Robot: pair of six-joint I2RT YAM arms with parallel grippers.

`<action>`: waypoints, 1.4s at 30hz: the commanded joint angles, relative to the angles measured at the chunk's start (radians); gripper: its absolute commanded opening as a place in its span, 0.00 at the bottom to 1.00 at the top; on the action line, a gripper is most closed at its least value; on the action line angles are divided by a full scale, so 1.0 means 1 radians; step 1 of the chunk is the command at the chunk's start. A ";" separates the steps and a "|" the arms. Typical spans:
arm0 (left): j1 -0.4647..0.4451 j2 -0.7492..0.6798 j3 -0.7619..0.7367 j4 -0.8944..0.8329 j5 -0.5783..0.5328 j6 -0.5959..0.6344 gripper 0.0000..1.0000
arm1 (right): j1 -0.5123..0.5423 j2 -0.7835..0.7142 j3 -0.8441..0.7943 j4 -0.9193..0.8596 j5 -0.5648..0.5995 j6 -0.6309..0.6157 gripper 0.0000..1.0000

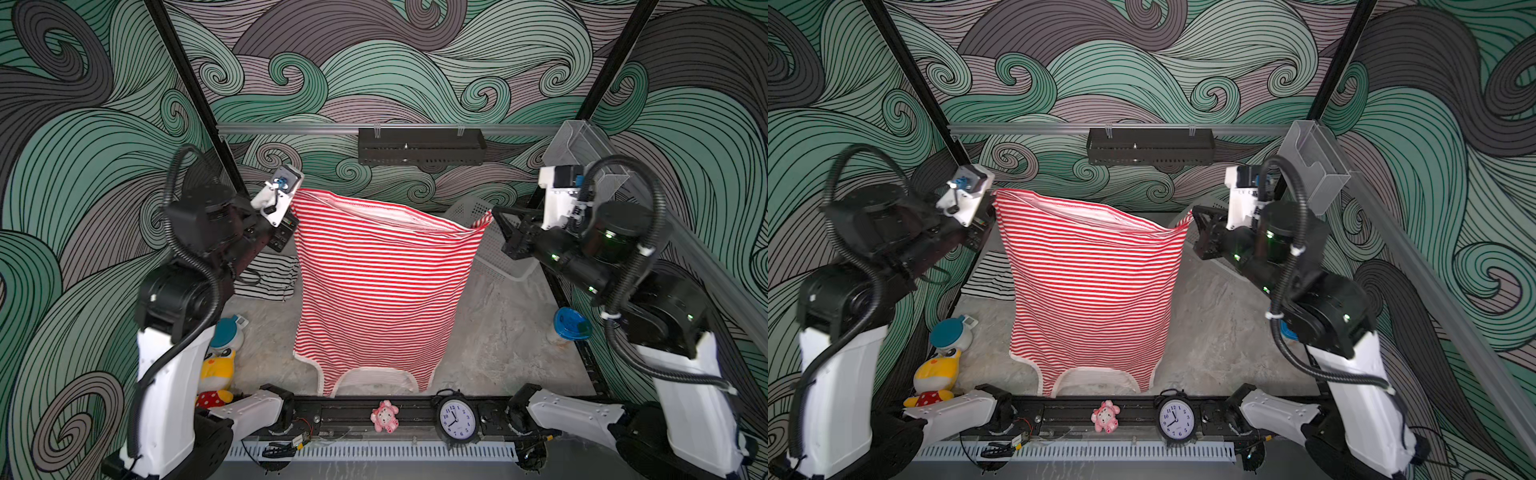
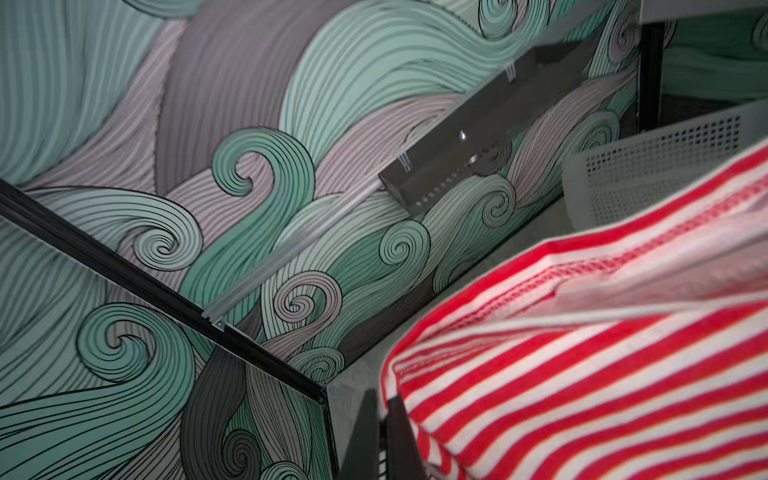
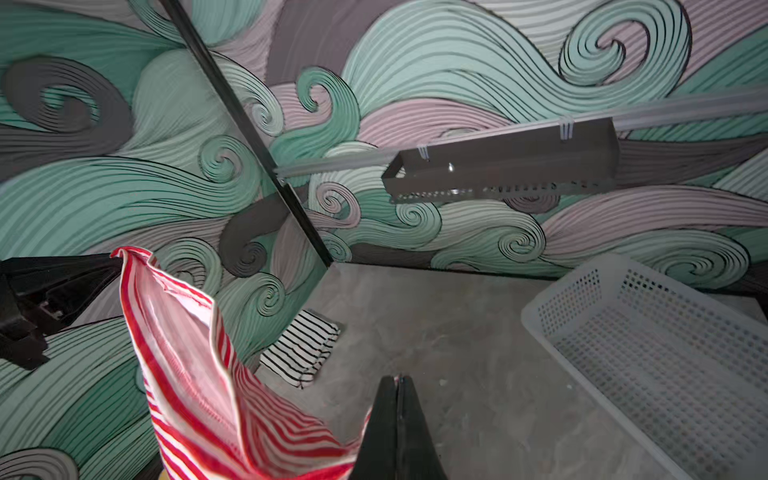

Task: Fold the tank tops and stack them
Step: 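Raise the tank top high and swing it away from the robot with both grippers, then lay the tank top flat on the table, drawing both grippers toward the robot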

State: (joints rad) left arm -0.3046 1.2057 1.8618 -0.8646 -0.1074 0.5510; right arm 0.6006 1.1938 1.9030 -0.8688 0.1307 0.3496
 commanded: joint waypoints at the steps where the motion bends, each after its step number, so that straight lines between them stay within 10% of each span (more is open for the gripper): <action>1: 0.043 0.080 -0.122 0.196 -0.013 0.039 0.00 | -0.099 0.099 -0.011 -0.017 -0.067 0.064 0.00; 17: 0.283 0.499 0.311 0.344 0.118 -0.111 0.00 | -0.349 0.479 0.231 0.257 -0.515 0.142 0.00; 24: 0.378 0.335 0.066 0.459 0.217 -0.197 0.00 | -0.365 0.455 0.168 0.350 -0.608 0.155 0.00; 33: 0.380 0.127 -0.623 0.504 0.416 -0.087 0.00 | -0.376 0.308 -0.530 0.661 -0.672 0.255 0.00; 42: 0.327 -0.009 -0.962 0.183 0.606 0.281 0.00 | -0.377 0.128 -1.040 0.735 -0.654 0.281 0.00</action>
State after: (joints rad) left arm 0.0402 1.2476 0.9039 -0.5648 0.4255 0.6697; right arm 0.2260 1.3800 0.8989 -0.2230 -0.5091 0.6147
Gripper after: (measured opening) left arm 0.049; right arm 0.050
